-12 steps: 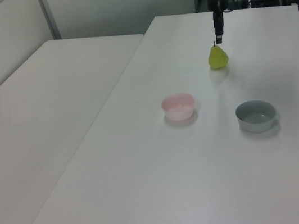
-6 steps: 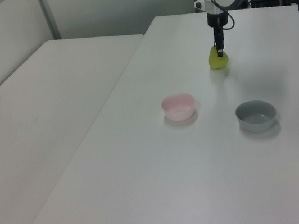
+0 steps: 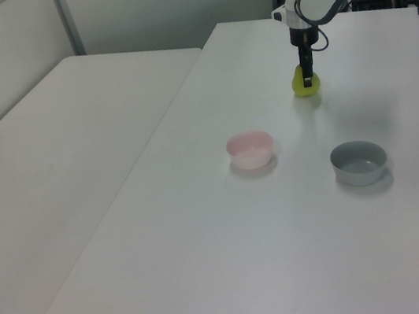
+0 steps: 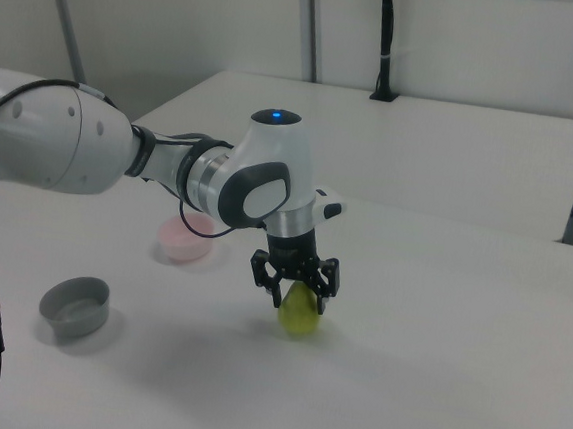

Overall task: Place the pear in the bowl
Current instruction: 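Close the gripper around the green pear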

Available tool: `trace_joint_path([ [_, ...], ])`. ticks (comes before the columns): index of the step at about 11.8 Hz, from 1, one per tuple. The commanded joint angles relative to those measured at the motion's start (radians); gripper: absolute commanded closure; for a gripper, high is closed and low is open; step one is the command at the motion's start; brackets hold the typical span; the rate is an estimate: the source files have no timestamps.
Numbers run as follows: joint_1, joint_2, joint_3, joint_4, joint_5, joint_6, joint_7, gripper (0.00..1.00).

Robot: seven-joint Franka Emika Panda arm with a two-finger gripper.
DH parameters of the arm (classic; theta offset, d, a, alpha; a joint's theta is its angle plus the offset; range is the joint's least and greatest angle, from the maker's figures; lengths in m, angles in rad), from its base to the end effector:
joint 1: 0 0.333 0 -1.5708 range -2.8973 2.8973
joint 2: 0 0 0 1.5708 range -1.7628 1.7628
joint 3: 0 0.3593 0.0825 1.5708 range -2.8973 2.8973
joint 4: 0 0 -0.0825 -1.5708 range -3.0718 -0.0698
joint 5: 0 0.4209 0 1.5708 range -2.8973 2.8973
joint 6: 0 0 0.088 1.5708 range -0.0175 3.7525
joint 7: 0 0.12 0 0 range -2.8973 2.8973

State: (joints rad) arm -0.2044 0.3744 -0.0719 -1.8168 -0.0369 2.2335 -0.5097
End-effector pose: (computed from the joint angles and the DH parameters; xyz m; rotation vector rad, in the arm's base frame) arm 0.6660 -0.1865 0.3442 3.0474 0.4000 0.0283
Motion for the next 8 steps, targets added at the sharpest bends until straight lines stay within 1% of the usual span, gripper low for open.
trace_joint_path([
  [1,0.008,-0.014,-0.005,-0.027,-0.018,0.038,0.057,0.71],
  [2,0.007,-0.018,-0.005,-0.027,-0.018,0.035,0.072,0.89],
  [3,0.007,-0.026,-0.005,-0.026,-0.018,0.025,0.076,0.94],
  [4,0.007,-0.040,-0.005,-0.026,-0.018,0.015,0.076,0.96],
  [8,0.019,-0.142,0.000,-0.016,-0.020,-0.112,0.074,0.95],
])
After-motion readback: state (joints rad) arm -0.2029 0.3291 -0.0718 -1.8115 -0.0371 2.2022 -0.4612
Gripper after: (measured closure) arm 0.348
